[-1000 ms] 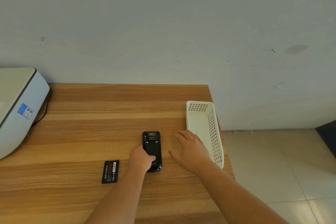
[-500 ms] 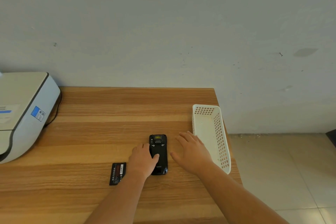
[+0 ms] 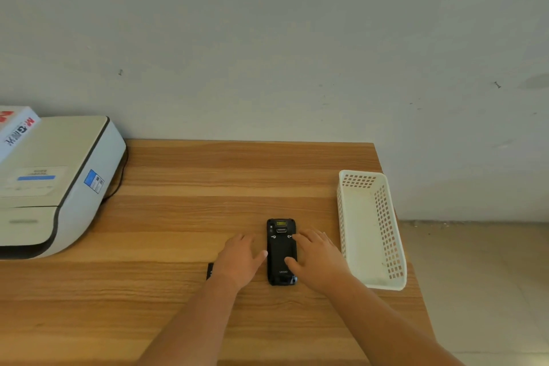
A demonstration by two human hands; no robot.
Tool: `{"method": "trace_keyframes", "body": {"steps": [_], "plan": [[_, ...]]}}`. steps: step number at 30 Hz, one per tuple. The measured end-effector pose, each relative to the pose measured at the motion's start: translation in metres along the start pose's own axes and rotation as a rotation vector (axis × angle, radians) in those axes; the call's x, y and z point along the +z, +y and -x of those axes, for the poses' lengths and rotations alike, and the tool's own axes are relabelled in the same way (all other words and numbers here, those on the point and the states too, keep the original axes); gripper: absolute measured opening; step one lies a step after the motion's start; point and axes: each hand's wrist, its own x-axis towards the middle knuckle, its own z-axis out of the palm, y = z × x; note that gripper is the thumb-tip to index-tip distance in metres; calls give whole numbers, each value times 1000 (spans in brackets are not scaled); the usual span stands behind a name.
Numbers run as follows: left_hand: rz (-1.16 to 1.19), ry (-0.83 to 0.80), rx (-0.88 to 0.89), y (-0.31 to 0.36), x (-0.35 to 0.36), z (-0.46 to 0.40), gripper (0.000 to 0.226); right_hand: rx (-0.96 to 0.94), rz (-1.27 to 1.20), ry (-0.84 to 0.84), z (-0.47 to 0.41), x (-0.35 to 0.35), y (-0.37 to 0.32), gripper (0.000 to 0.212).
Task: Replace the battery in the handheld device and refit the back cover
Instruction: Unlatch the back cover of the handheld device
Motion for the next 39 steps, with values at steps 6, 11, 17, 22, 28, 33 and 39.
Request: {"method": "trace_keyframes", "body": {"steps": [6,11,17,22,28,33,39], "plan": [[-37,7,64,-3,-2,-13,51,94,-32,-42,-17,12,7,56],[-42,11,103,2,-4,-28,47,133,-58,-51,-30,17,10,51],[-42,74,189,10,-3,-44,33,141,-93,-12,-49,21,14,31],[-45,75,241,10,2,-53,21,87,-90,41,-58,24,20,26],[-77,92,301,9,1,-59,17,28,-68,58,-65,26,23,22],[-203,87,411,11,-3,-60,26,-68,-7,62,-70,27,27,17],[-288,92,470,11,-3,-61,26,-146,63,24,-74,26,28,23]]}}
